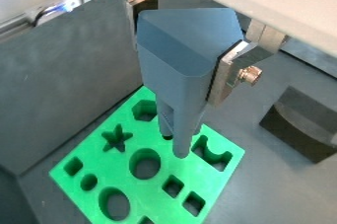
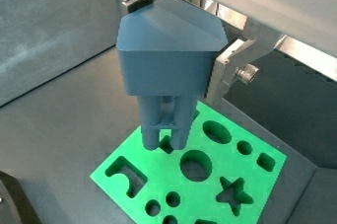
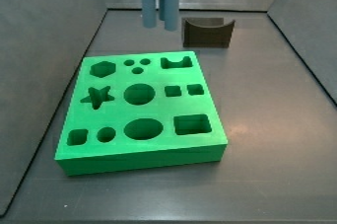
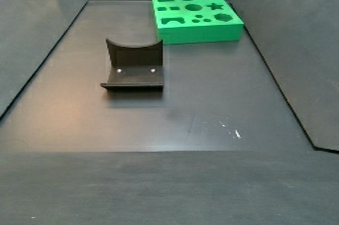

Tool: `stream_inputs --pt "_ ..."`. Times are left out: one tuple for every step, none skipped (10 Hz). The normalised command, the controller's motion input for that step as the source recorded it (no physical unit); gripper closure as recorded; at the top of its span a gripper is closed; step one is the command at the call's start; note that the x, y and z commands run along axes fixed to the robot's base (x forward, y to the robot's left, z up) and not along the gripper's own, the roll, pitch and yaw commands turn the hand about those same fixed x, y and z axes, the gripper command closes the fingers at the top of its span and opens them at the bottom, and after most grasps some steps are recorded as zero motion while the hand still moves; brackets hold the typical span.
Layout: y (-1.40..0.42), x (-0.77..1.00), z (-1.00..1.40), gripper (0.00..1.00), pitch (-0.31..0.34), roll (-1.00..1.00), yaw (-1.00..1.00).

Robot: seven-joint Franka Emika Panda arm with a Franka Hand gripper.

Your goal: Insert the 3 prong object.

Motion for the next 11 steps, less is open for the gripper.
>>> stream_inputs --pt "0.0 -0.21 -0.22 1.0 -0.011 0.0 -0.97" --pt "0.0 -0.19 -0.2 1.0 -0.014 0.01 -0.98" --pt "0.0 -0.17 -0.21 1.0 -0.007 0.01 -1.0" --pt "0.16 -0.36 -0.35 1.0 0.0 0.0 -0.8" --pt "0.12 -0.34 -0.35 1.0 0.0 0.0 -0.84" --pt "0.32 -0.21 -0.46 1.0 0.0 0.0 -0.69" --pt "0.77 -0.01 -0.6 1.0 -0.06 0.0 -0.26" --pt "0.92 0.07 -0.73 1.0 -0.093 -0.04 -0.07" --pt "0.81 0.24 -0.69 1.0 -0.034 -0.09 -0.17" --pt "0.18 0.1 -0.47 1.0 -0.066 -0.06 -0.81" --pt "0.01 0.0 -0.35 1.0 -0.074 -0.04 -0.93"
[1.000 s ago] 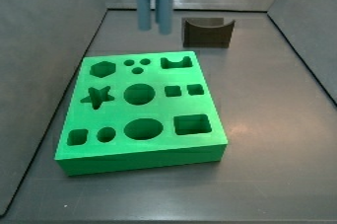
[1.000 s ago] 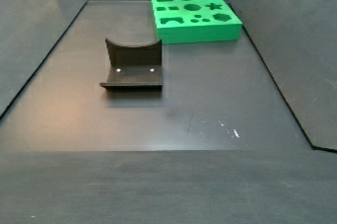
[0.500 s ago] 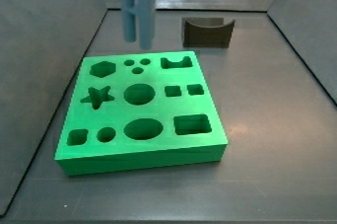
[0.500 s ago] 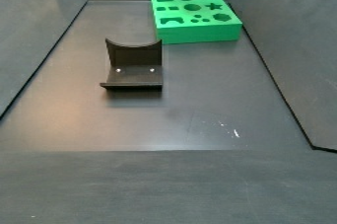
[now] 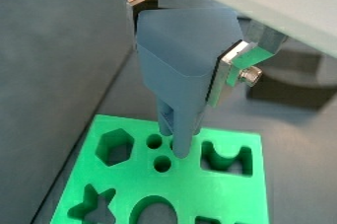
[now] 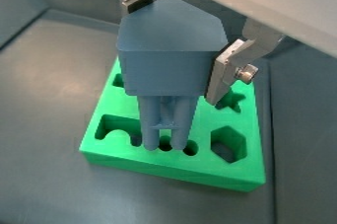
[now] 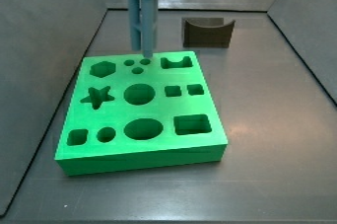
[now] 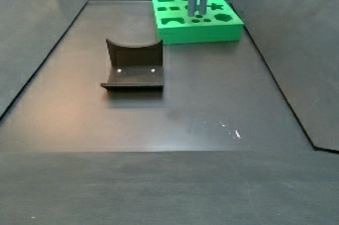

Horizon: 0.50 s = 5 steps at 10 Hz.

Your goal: Insert the 3 prong object.

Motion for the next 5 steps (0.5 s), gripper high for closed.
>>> stream_inputs --pt "0.0 -0.24 -0.21 1.0 -0.084 -0.05 -0.65" --pt "-0.03 -0.21 -0.15 1.0 -0.04 -0.06 -0.34" --pt "0.0 -0.41 -0.03 1.0 -0.001 -0.01 -0.18" --pt "-0.13 -0.2 -0.05 1.0 -0.036 -0.1 -0.13" --pt "-0.19 0.02 -0.19 1.0 -0.059 -0.06 -0.06"
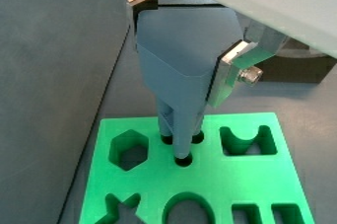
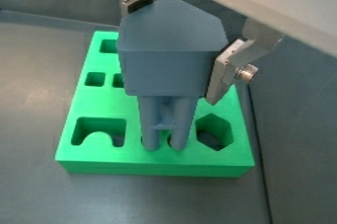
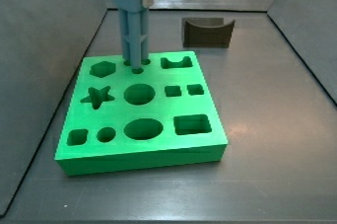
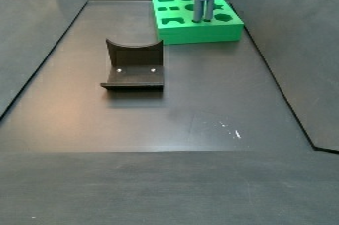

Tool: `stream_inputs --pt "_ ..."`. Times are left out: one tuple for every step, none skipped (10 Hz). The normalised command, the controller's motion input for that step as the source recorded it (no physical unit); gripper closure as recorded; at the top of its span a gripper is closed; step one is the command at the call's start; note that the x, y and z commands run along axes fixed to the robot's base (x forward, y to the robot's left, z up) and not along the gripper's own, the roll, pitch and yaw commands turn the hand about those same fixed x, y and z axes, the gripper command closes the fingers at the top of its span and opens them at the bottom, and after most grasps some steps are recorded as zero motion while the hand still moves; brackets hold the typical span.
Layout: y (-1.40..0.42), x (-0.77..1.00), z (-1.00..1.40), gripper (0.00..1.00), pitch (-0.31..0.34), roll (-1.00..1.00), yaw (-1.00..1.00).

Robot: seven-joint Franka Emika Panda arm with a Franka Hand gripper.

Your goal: Insert the 3 prong object.

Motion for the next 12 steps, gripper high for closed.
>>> stream_inputs --pt "-0.2 0.0 -0.23 1.0 -0.057 -0.05 0.0" --pt "-0.1 0.16 -0.35 1.0 -0.027 -0.06 0.0" --pt "0.0 0.1 -0.49 1.0 -0.053 0.03 0.0" --pt "0.0 0.07 -0.57 1.0 -0.091 0.06 -0.14" --pt "0.0 0.02 -0.73 1.0 -0.176 0.07 -0.32" --pt "-0.06 0.1 -0.7 1.0 -0.207 0.09 -0.45" --pt "-0.01 0.29 -0.76 1.0 -0.171 0.08 -0.53" --pt "0.0 0.5 -0.54 1.0 -0.011 0.0 -0.65" --pt "-0.01 0.45 -0.14 1.0 0.001 -0.11 -0.53" --pt "0.03 0.09 0.0 1.0 0.054 -0.05 -0.07" --pt "0.0 0.0 0.0 1.0 -0.009 0.0 0.0" --pt "0.0 0.0 0.0 1.0 0.0 0.0 0.0"
